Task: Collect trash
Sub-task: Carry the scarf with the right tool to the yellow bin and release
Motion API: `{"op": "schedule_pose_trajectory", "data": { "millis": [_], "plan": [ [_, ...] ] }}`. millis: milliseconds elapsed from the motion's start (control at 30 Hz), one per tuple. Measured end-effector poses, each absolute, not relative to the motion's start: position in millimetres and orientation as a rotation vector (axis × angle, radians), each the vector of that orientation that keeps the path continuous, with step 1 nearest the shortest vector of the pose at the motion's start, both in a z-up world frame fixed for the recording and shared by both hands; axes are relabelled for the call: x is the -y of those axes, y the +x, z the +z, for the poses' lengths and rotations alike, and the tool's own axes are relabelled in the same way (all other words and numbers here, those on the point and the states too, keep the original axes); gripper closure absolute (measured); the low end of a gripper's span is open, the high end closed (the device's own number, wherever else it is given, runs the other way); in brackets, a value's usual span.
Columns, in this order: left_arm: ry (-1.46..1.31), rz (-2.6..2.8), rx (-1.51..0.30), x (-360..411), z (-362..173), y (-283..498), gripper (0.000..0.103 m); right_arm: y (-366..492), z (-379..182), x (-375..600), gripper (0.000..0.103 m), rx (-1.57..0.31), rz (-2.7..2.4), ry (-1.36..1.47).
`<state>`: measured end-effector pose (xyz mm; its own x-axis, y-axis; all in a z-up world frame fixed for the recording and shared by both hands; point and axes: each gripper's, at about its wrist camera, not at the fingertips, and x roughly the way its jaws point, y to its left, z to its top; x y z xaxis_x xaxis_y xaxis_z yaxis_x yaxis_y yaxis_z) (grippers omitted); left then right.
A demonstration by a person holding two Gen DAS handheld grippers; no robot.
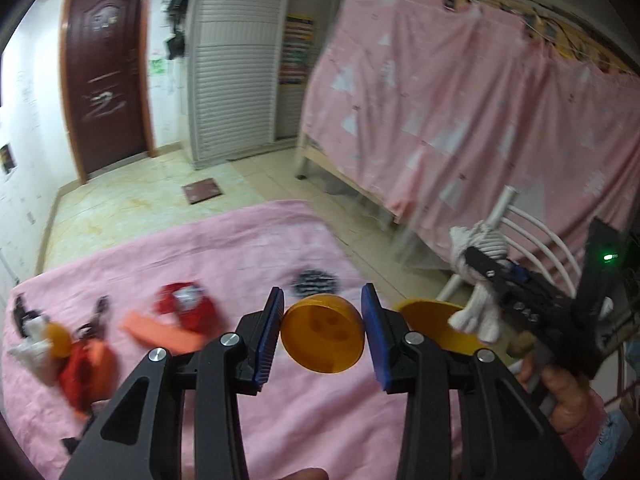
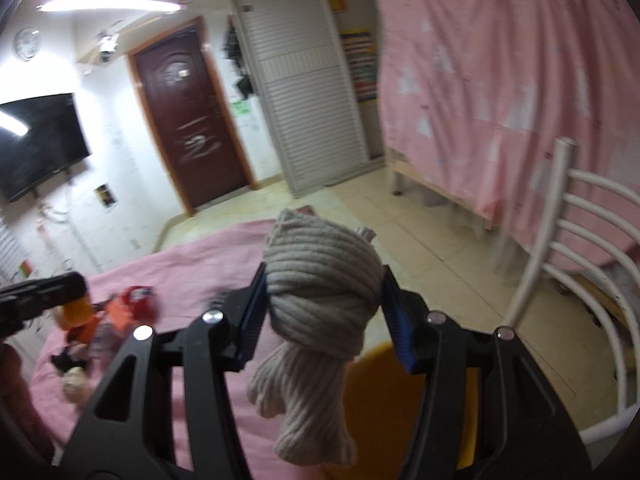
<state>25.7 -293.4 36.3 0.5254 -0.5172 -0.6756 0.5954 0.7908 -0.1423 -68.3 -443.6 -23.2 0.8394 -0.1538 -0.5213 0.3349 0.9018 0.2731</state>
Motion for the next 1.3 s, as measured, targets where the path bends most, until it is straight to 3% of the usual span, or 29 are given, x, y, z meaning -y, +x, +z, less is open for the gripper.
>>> {"op": "schedule_pose_trajectory", "data": {
  "millis": [167,333,467,500,567,600,1000,1300],
  "plan": [
    [0.135,-0.752,-0.816,347,30,17,0.070,-81,-38,470,0.035,-0.516,-0.282,0.442],
    [0.161,-0.865,-0.853,396,21,-2,0.070,-102,-28,490,0.035,-0.456,-0.353,0.468],
    [0.184,-0.931,-0.871,431,13,-18,0.067,-128,-24,511,0.027,-0.402,-0.439,0.505],
    [0.189,-0.946,-0.883,438,10,-21,0.064,-131,-23,514,0.026,-0.394,-0.447,0.515],
    [0.193,-0.958,-0.902,447,6,-22,0.031,-137,-22,517,0.026,-0.381,-0.454,0.527],
    [0.184,-0.960,-0.904,450,5,-22,0.028,-138,-21,516,0.026,-0.380,-0.452,0.524],
    [0.114,-0.822,-0.903,403,9,1,0.023,-97,-18,466,0.021,-0.464,-0.405,0.364],
    [0.047,-0.493,-0.833,302,25,41,0.022,-53,-14,401,0.017,-0.539,-0.399,0.156]
  ]
}}
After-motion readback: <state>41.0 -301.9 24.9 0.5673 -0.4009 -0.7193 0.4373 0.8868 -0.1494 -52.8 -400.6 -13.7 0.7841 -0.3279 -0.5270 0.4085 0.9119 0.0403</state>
